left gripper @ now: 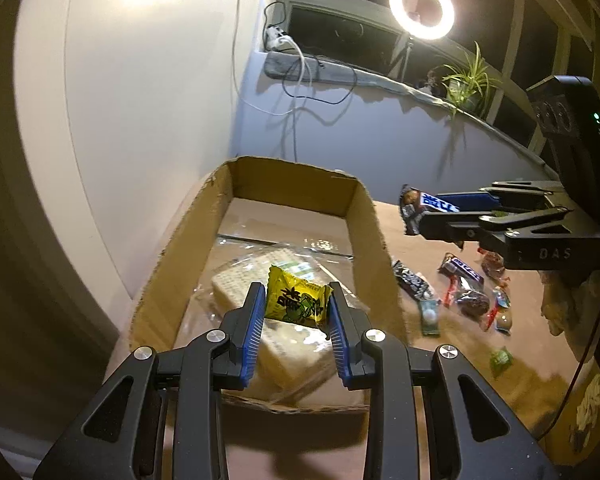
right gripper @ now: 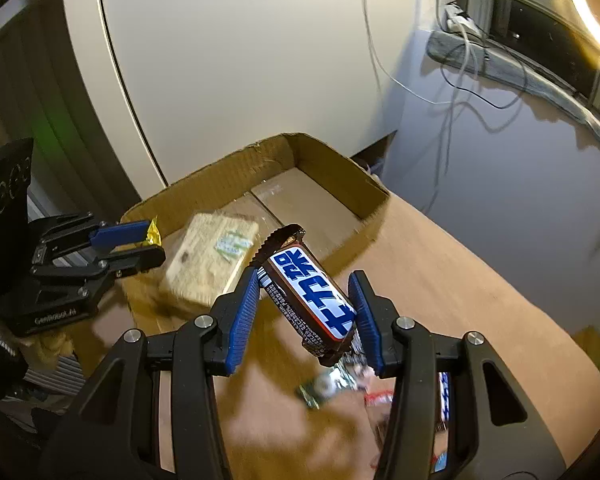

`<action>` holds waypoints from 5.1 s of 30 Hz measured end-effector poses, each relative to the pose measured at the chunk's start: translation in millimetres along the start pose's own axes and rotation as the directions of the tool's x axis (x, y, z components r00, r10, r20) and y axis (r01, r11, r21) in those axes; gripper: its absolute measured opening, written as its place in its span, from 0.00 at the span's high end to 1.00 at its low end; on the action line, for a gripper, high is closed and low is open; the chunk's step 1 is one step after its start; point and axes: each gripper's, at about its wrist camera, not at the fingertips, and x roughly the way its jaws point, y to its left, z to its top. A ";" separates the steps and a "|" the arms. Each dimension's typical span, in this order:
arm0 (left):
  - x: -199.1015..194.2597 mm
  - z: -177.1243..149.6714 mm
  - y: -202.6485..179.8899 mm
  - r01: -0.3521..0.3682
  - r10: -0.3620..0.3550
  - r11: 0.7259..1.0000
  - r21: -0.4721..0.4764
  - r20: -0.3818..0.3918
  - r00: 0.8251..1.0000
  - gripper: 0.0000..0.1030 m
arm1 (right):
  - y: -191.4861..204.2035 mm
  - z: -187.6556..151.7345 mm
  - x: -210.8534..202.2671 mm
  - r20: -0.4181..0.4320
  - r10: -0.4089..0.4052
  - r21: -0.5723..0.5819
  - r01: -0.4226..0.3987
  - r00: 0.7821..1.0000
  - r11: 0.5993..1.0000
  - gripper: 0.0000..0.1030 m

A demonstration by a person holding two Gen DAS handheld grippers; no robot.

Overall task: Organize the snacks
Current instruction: 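Carry both snacks over the box and open both grippers to drop them, then grasp the teal mint packet with the left gripper while the right grasps the brown cookie packet, then carry the mint and cookie packets into the box and open both grippers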

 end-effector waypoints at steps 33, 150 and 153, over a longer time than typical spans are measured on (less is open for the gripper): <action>4.5 3.8 11.2 -0.007 0.007 0.998 -0.055 -0.002 1.000 0.45 | 12.1 30.8 53.8 -0.049 0.022 0.002 -0.022 0.999 1.000 0.32; 8.6 6.8 -59.2 0.047 -0.046 0.997 0.059 -0.023 0.999 0.80 | -78.1 -34.6 -35.2 -0.053 -0.108 0.173 0.116 0.993 0.978 0.67; 5.7 8.8 -45.4 0.031 -0.030 0.999 0.042 -0.013 0.999 0.80 | -69.5 -21.7 -25.6 -0.049 -0.099 0.157 0.106 0.994 0.982 0.67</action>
